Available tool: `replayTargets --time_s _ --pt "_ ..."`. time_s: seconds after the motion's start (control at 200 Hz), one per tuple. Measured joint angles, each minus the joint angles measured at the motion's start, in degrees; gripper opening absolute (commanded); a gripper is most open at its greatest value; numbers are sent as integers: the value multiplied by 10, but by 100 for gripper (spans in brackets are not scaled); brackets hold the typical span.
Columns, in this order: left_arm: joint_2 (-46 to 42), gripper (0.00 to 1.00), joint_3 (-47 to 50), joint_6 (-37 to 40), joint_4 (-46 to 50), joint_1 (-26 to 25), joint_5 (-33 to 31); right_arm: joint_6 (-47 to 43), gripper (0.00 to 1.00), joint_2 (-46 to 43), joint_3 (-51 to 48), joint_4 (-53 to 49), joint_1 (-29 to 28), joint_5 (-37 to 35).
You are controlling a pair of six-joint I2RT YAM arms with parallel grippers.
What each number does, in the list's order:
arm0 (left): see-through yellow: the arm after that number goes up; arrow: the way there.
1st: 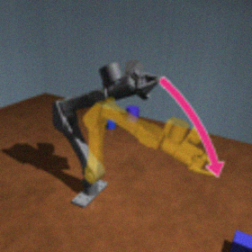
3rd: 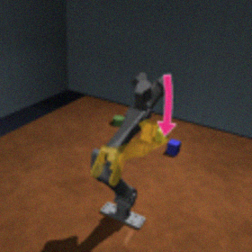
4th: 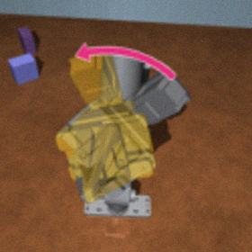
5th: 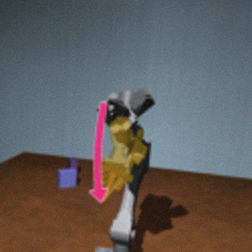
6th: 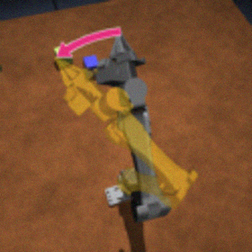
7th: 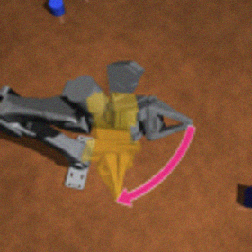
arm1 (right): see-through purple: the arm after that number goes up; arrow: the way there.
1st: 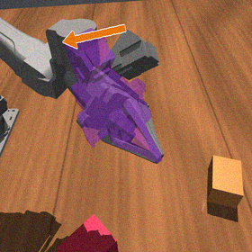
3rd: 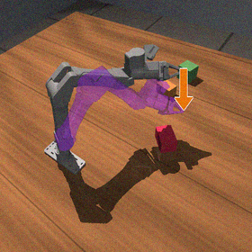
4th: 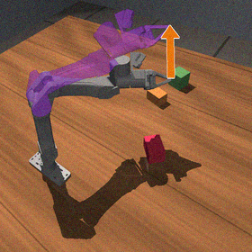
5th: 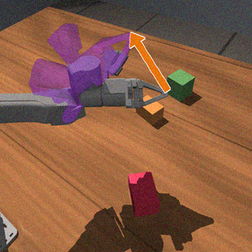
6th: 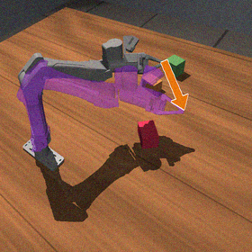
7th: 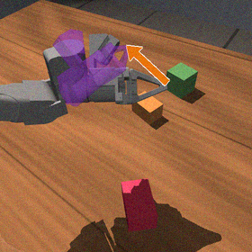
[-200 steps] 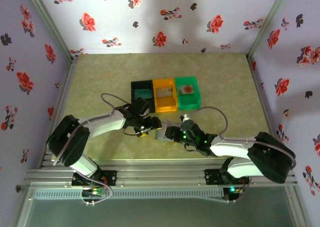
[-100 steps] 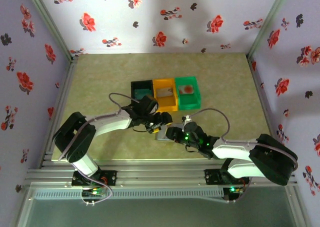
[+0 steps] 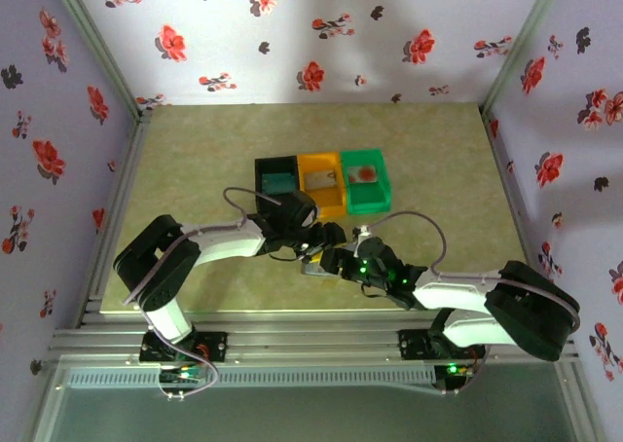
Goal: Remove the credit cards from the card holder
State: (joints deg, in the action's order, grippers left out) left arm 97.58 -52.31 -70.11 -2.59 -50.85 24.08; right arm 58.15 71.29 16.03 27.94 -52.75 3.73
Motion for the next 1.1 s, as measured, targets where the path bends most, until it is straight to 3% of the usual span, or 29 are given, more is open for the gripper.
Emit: replayTargets --time_s 0.395,0.715,0.87,1.1 --pt "10 72 -1 -3 -17 -10 7 -53 69 -121 4 -121 0 -5" --pt "41 73 -43 -5 -17 -25 9 -87 60 -279 -1 -204 0 -9" --pt "42 73 -48 -5 -14 -23 8 -89 51 -360 -19 -242 0 -17" --pt "5 73 -33 26 77 15 -29 -82 44 -342 -18 -279 0 -31"
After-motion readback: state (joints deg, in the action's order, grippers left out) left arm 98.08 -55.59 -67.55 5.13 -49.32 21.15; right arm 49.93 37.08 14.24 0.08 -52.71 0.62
